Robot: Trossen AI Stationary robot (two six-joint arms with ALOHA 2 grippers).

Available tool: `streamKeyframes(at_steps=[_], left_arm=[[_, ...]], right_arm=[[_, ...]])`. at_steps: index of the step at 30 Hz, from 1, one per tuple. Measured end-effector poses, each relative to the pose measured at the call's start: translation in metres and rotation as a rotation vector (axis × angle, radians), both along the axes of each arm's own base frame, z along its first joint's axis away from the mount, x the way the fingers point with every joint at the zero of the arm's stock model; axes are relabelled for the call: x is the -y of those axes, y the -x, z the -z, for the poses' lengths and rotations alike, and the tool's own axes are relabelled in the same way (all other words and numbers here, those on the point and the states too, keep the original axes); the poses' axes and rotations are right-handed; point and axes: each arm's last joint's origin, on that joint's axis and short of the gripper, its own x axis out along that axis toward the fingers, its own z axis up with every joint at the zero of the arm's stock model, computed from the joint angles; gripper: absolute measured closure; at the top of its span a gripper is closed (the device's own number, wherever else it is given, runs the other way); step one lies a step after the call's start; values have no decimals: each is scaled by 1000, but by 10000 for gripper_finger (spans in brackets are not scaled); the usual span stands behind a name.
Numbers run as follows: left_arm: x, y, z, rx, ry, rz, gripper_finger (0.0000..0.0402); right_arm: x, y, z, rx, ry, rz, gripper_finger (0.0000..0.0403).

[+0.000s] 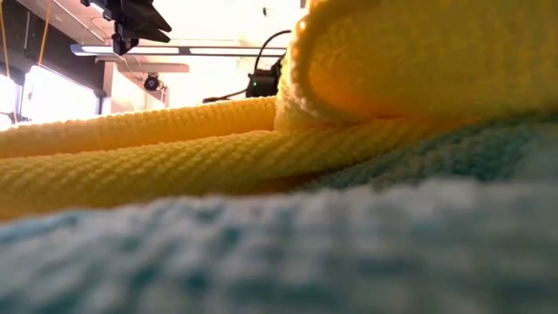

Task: Sort microfiber towel by color & place in baskets
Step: Put the yellow towel into the left transparent bin, then put the blue towel into the right transparent bin

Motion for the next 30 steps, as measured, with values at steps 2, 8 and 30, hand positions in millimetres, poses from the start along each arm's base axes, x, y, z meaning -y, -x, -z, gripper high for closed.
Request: streamKeyframes(at_steps=[2, 8, 30], left_arm=[[0, 0, 0, -3, 9, -4, 319], [1, 1, 1, -14, 17, -3, 319], [-3, 1, 5, -75, -19, -77, 319]], right_arm=[[0, -1, 3, -5, 2, -9, 376], [-1, 1, -9, 10, 44, -26, 365], [-29, 48, -109, -7, 145, 24, 253]])
